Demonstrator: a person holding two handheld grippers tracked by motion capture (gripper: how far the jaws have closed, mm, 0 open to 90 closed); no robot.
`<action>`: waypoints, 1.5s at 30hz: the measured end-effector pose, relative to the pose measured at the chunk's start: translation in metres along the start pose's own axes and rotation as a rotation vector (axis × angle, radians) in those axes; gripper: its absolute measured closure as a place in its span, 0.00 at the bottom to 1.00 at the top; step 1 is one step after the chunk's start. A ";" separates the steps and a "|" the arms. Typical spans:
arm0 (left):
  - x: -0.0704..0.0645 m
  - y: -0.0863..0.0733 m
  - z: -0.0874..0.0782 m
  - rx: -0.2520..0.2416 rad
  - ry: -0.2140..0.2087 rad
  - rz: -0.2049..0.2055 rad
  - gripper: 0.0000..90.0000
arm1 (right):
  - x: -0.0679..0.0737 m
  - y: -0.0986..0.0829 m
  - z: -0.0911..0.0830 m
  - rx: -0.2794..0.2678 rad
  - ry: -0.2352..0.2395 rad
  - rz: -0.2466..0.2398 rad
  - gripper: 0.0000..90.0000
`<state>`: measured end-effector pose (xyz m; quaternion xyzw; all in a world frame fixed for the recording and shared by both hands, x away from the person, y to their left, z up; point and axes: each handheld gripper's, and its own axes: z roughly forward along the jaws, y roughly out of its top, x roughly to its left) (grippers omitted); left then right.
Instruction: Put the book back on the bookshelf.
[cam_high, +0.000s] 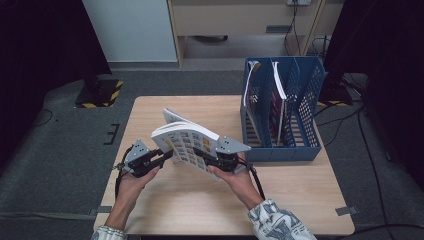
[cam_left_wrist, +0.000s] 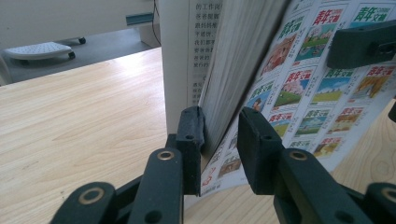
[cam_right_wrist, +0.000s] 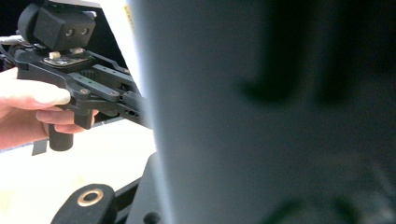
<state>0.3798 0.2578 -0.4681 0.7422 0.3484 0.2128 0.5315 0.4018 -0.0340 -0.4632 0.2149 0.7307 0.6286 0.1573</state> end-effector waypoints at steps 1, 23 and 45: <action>0.000 0.000 0.000 -0.004 0.002 -0.004 0.78 | 0.000 0.001 0.000 0.003 -0.005 -0.001 0.82; 0.021 -0.015 -0.003 0.022 0.111 -0.089 0.47 | -0.002 0.016 -0.003 0.045 -0.055 -0.039 0.82; 0.025 -0.023 0.006 0.118 0.189 -0.093 0.17 | -0.003 0.030 -0.010 0.011 -0.087 -0.063 0.82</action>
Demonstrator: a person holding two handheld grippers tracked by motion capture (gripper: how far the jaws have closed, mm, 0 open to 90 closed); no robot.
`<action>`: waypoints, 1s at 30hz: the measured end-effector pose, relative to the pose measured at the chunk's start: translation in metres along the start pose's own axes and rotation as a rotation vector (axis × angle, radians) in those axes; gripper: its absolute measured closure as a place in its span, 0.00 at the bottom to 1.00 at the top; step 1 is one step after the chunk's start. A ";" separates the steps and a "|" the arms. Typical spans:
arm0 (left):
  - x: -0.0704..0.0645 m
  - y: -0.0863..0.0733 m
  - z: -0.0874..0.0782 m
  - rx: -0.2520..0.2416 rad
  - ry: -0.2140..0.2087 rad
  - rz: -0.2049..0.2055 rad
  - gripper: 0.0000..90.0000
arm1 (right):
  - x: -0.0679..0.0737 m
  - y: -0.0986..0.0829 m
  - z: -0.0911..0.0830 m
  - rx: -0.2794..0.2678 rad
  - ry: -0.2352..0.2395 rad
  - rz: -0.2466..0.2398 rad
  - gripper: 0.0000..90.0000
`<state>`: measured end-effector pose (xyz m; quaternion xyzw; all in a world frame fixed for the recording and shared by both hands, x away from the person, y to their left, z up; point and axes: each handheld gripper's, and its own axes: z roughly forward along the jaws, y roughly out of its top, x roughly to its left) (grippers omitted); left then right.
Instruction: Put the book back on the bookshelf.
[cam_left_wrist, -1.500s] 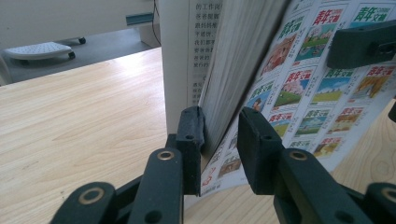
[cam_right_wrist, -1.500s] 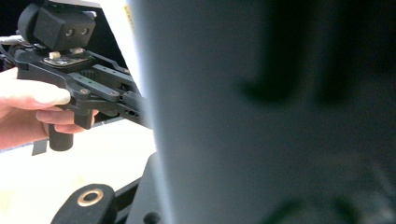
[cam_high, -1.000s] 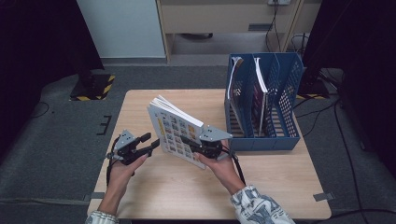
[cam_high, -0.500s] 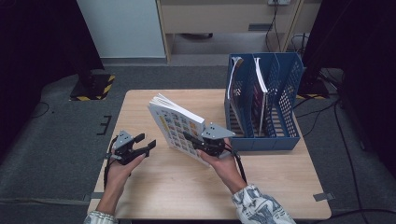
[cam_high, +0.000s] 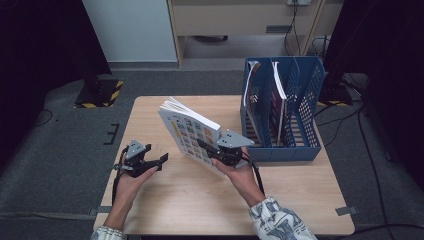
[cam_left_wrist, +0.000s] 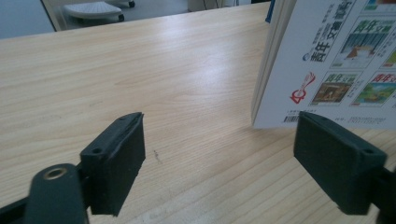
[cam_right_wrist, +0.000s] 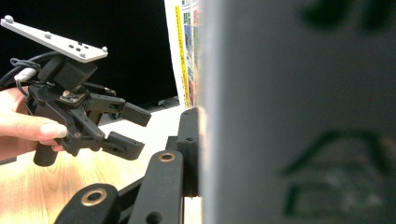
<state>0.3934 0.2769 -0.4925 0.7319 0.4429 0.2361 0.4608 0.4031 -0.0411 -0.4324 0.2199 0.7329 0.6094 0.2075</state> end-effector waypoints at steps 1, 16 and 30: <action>0.000 0.000 0.001 0.009 0.001 -0.002 0.16 | 0.000 0.000 0.000 0.000 0.000 -0.001 0.82; -0.003 -0.005 0.007 0.053 0.001 0.001 0.06 | -0.007 0.003 -0.007 -0.011 -0.015 0.007 0.82; -0.002 -0.010 0.011 0.093 0.033 0.024 0.06 | -0.015 0.005 -0.015 -0.017 -0.035 0.013 0.82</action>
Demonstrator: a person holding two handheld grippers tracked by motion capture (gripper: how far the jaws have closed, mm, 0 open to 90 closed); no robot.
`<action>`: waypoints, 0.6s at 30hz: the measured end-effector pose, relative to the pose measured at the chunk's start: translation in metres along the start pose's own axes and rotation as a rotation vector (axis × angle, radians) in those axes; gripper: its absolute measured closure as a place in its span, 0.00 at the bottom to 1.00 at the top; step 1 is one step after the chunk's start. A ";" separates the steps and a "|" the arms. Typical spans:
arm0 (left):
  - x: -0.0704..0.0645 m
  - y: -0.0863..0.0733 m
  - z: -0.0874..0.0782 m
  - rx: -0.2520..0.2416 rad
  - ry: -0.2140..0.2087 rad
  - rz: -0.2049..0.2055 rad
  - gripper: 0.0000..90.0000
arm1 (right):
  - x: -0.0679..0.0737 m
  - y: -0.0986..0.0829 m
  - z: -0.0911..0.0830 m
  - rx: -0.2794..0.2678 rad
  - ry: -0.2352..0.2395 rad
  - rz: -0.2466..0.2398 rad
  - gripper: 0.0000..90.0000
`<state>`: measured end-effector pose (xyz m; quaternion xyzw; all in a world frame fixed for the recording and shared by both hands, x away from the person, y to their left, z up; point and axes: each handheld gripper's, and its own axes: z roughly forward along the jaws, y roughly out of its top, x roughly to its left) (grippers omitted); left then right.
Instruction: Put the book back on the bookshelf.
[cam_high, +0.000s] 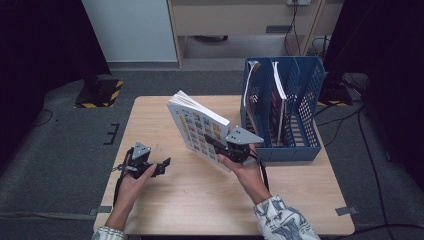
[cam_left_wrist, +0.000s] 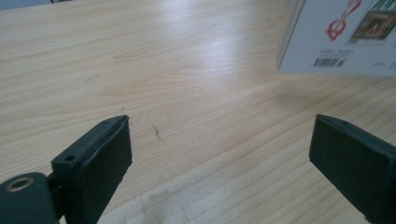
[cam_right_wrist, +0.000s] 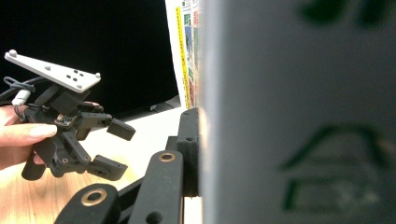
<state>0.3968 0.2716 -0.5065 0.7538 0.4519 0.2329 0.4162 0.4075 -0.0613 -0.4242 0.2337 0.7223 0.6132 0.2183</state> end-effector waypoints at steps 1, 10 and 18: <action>0.000 -0.001 0.001 0.007 0.004 0.001 0.06 | 0.000 0.000 0.000 0.000 -0.002 0.003 0.82; 0.000 -0.002 0.002 0.024 0.009 0.006 0.06 | -0.003 0.000 -0.005 0.005 -0.007 0.003 0.82; -0.001 -0.003 0.003 0.037 0.016 0.010 0.06 | -0.005 -0.001 -0.008 0.010 -0.010 0.005 0.82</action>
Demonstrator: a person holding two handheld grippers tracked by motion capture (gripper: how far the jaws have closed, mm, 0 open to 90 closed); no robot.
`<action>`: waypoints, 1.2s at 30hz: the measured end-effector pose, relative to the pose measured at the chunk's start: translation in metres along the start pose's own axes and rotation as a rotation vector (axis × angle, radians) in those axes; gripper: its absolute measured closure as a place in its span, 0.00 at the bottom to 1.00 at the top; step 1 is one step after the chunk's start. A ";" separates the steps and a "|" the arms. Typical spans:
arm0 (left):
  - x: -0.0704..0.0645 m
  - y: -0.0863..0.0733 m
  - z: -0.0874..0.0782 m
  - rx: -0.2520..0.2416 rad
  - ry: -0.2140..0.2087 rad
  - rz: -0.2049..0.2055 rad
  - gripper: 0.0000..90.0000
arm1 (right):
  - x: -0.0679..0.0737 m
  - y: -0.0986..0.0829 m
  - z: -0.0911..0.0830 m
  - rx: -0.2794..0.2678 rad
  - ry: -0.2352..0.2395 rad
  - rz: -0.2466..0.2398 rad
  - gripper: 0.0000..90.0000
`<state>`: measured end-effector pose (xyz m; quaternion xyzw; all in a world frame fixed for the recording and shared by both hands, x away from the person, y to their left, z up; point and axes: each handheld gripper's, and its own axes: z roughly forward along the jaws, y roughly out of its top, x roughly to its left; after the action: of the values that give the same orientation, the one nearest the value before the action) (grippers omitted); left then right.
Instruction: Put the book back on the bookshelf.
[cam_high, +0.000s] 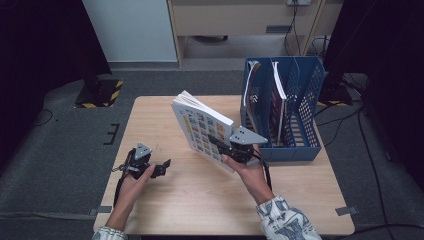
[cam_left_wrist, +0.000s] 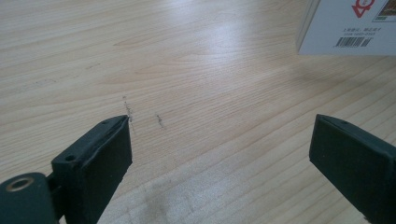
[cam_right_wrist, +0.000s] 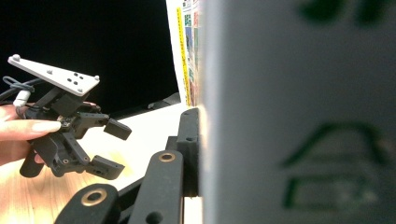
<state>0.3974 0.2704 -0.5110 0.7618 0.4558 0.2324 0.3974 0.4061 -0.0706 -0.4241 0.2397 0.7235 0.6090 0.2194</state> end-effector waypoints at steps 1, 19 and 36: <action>0.000 0.000 0.000 0.002 0.000 0.000 0.06 | 0.000 0.000 0.000 0.000 0.000 0.000 0.82; 0.000 -0.004 0.005 0.043 0.009 0.011 0.06 | 0.000 -0.001 -0.013 0.008 0.004 -0.005 0.82; 0.000 -0.007 0.009 0.065 0.029 0.009 0.06 | 0.000 -0.003 -0.029 0.007 0.001 -0.010 0.82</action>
<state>0.3998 0.2688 -0.5220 0.7728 0.4654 0.2301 0.3649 0.3877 -0.0937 -0.4221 0.2366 0.7269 0.6056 0.2210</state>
